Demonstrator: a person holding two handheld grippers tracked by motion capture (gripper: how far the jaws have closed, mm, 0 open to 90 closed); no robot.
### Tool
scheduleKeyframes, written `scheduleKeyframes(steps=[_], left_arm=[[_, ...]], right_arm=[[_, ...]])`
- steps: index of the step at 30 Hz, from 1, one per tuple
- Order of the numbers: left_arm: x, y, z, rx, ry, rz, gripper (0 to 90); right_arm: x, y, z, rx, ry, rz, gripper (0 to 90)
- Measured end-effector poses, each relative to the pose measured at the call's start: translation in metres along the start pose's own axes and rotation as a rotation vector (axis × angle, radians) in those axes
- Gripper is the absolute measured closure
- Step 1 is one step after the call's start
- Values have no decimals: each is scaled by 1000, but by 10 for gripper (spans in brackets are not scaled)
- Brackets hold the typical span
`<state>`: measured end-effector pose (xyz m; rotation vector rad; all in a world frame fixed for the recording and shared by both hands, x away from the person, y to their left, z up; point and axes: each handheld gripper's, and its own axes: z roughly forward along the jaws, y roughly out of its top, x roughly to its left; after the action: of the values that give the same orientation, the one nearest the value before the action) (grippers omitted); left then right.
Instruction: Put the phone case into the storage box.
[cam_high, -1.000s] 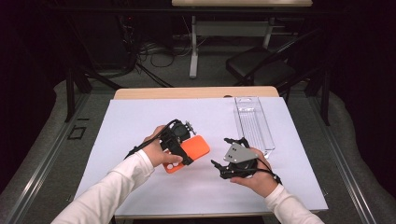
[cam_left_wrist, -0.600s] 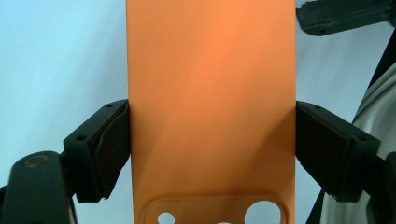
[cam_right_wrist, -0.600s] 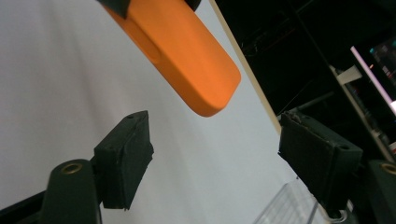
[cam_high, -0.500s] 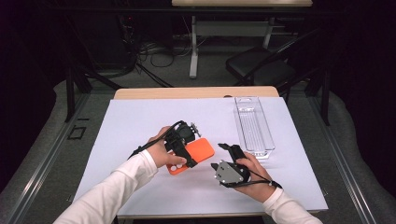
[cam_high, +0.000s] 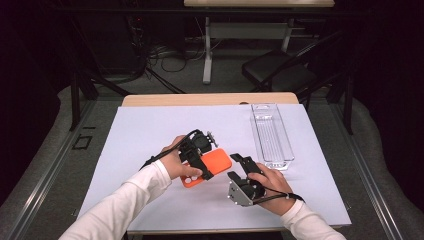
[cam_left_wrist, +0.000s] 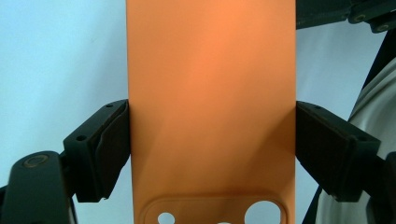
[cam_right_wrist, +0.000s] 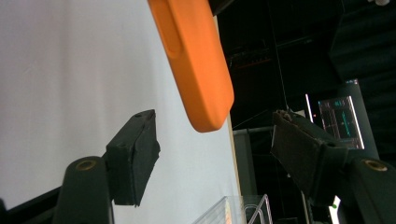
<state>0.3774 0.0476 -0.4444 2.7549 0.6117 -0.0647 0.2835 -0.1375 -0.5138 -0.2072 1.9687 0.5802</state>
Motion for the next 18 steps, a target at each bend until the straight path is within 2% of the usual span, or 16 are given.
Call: scheduleKeyframes(steps=[1,2,6,8,18], left_arm=[[0,0,0,0,0,-1,158],[0,0,1,-3,-1,-2,158],[0,1,0,2,-6,-1,158],[-1,2,0,2,-7,0,158],[-3,6,2,-2,-16,4,158]], right_arm=[[0,0,0,0,0,0,317],[-1,0,0,-6,2,-26,318],[1,0,1,-19,3,-43,331],[-1,-1,0,-34,-4,-71,338],[-2,-1,2,-36,-1,-118,379]])
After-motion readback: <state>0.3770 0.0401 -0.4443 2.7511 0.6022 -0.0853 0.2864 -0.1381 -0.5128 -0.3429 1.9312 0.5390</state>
